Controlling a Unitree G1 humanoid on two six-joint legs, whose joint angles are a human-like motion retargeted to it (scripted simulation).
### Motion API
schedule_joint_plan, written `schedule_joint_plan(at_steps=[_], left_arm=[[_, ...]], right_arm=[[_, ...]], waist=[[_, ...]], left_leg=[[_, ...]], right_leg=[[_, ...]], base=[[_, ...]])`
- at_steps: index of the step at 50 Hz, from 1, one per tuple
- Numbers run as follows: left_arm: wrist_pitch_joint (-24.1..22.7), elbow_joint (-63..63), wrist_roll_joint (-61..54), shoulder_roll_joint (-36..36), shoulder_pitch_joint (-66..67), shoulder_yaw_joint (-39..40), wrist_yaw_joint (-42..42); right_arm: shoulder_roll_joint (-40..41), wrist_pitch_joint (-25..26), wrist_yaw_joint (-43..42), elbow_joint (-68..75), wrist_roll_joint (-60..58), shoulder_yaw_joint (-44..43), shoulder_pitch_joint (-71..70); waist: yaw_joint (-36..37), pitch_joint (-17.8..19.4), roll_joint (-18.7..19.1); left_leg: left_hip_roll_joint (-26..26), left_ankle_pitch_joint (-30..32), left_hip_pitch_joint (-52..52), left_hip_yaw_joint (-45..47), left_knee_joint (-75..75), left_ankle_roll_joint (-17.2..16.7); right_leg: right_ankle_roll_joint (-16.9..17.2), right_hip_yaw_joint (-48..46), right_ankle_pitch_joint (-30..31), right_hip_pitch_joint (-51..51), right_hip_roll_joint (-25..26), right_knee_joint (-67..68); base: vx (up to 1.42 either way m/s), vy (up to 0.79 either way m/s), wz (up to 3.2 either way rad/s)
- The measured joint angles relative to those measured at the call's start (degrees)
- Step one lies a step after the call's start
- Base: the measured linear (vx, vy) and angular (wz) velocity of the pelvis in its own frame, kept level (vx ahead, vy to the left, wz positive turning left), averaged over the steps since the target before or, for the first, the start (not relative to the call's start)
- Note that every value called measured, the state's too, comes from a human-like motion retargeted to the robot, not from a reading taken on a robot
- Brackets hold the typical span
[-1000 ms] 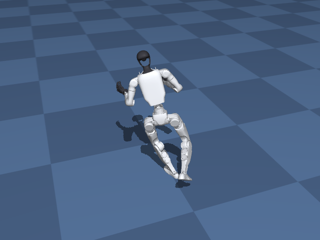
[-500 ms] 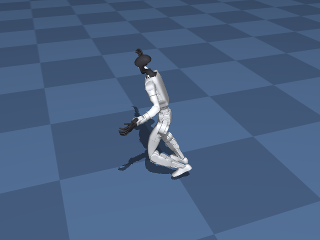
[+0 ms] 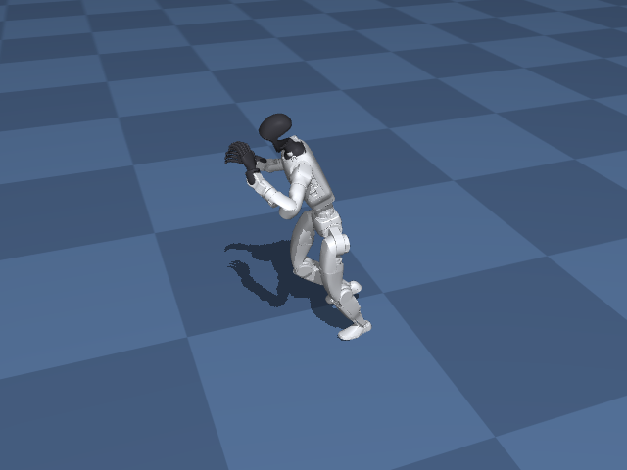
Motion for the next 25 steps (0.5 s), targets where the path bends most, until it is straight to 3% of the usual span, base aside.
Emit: schedule_joint_plan(at_steps=[5, 7, 9, 11, 13, 16, 19, 22, 25], left_arm=[[-3.6, 1.2, -8.4, -6.4, 11.1, -7.2, 1.4], [-5.6, 3.7, -9.5, -9.7, 20.1, -4.9, 0.8], [-7.7, 6.4, -11.4, -13.7, 30.1, -1.0, -1.2], [-10.0, 9.7, -14.9, -18.9, 39.1, 2.7, -4.6], [-11.1, 13.7, -17.8, -24.1, 46.2, 6.1, -7.5], [-10.4, 19.8, -20.3, -30.9, 55.1, 12.4, -7.9], [-10.4, 24.8, -25.7, -38.5, 64.3, 20.1, -7.2], [-11.7, 28.4, -32.9, -45.6, 72.2, 28.8, -5.0], [-14.0, 30.4, -36.8, -48.9, 77.0, 38.3, -1.7]], right_arm=[[-5.6, -2.2, -7.0, 2.1, -1.4, -20.3, 7.9], [-11.0, -2.0, -10.8, 5.3, -7.0, -27.3, 7.7], [-18.0, -1.1, -13.8, 9.5, -12.0, -31.7, 5.6], [-26.3, -0.9, -16.6, 14.2, -14.6, -33.5, 2.2], [-34.5, -1.4, -19.9, 18.2, -14.7, -33.9, -2.6], [-42.4, -1.9, -25.1, 19.5, -13.3, -31.8, -13.2], [-42.7, -1.4, -25.6, 15.2, -14.4, -23.6, -26.7], [-37.9, 0.5, -22.5, 8.8, -19.0, -11.2, -37.0], [-30.1, 1.9, -18.4, 2.9, -22.3, 1.3, -40.3]], waist=[[-9.3, -2.8, 4.3], [-11.2, -4.1, 4.2], [-11.4, -4.2, 2.7], [-10.0, -3.4, 0.4], [-7.9, -2.3, -1.0], [-2.3, -1.8, -1.2], [5.9, -3.6, -3.7], [14.8, -6.2, -8.4], [23.1, -7.5, -12.6]], left_leg=[[2.6, 15.8, 9.2, -5.6, -13.2, -3.5], [2.2, 23.4, 12.7, -7.8, -15.1, -4.5], [1.2, 28.2, 15.9, -9.2, -13.2, -3.6], [-0.2, 28.2, 15.8, -9.1, -2.9, -1.1], [0.1, 23.2, 10.2, -7.7, 16.7, 0.6], [2.9, 14.8, -1.7, -5.9, 42.1, 1.8], [3.9, 12.0, -12.1, -2.2, 50.8, 3.9], [2.9, 12.4, -18.6, 3.9, 42.7, 6.0], [1.9, 16.1, -18.9, 10.6, 20.9, 5.4]], right_leg=[[-0.9, -7.8, 1.9, -2.2, 5.6, -31.4], [-0.7, -7.3, 4.4, -0.1, 7.6, -47.1], [-1.4, -3.8, 7.3, 2.0, 8.8, -54.1], [-3.0, 0.2, 8.7, 4.4, 8.6, -52.8], [-4.5, 2.3, 4.6, 5.8, 7.9, -45.9], [-4.6, 3.6, -4.7, 5.5, 8.3, -35.2], [-2.6, 6.4, -6.5, 8.0, 8.0, -35.2], [0.4, 10.7, 0.3, 13.3, 5.8, -43.5], [3.4, 14.8, 12.5, 18.7, 2.7, -51.5]], base=[[0.96, -0.10, 0.98], [1.05, -0.25, 0.53], [1.07, -0.27, -0.02], [1.04, -0.24, -0.40], [1.00, -0.19, -0.36], [0.99, -0.15, -0.42], [1.06, -0.13, -0.95], [1.15, -0.02, -1.37], [1.19, 0.15, -1.50]])
